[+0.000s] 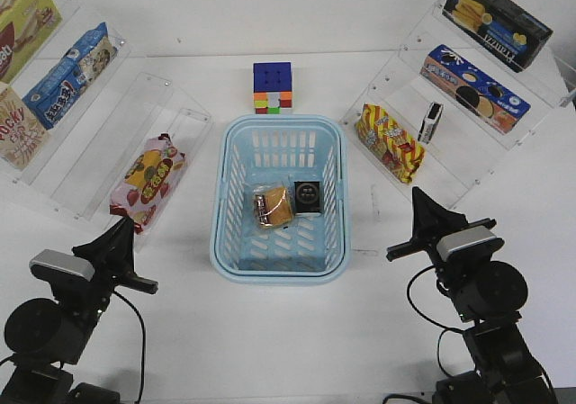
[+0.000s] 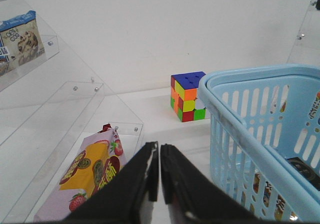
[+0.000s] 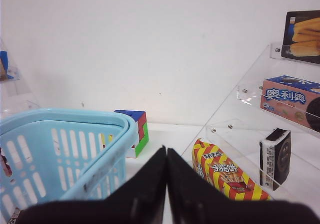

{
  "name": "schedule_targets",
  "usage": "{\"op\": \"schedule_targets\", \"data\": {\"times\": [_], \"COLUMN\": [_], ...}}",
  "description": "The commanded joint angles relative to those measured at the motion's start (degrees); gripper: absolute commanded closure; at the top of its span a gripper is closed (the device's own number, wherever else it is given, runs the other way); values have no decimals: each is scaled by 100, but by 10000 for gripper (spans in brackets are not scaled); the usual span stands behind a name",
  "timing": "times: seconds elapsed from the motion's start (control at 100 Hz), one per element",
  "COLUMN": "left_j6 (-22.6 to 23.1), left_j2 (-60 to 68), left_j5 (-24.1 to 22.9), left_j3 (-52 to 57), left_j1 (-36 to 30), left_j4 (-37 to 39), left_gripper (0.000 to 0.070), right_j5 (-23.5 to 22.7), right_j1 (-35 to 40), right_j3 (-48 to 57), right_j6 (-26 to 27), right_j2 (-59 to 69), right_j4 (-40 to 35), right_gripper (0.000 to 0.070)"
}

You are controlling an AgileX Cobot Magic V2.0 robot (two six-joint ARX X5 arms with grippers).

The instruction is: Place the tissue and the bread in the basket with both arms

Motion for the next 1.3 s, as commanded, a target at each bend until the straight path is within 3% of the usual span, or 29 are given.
{"op": "schedule_targets", "data": {"times": [0.0,0.22,0.4,0.69,0.87,1.29], "left_j6": [15,208,2,-129,-116,-125], "left_j2": [-61,-479,-1294,-2621,-2599,-2597], "left_j5": [-22,-466,-413,-389,-345,-345], "left_j3": [109,-385,-1827,-3324,-3407,-3405], "left_j1": [-11,140,702,1126,1196,1196], "left_j4": [98,160,1040,1086,739,732], "left_gripper": [699,699,699,699,699,699], "right_j5": [20,20,20,20,22,17], "right_j1": [20,20,20,20,20,20], "right_j3": [59,59,59,59,59,59], "right_j6": [37,37,37,37,37,37], "right_j2": [22,22,22,22,24,26], "right_j4": [74,72,74,74,79,83], "right_gripper": [699,699,699,699,699,699]}}
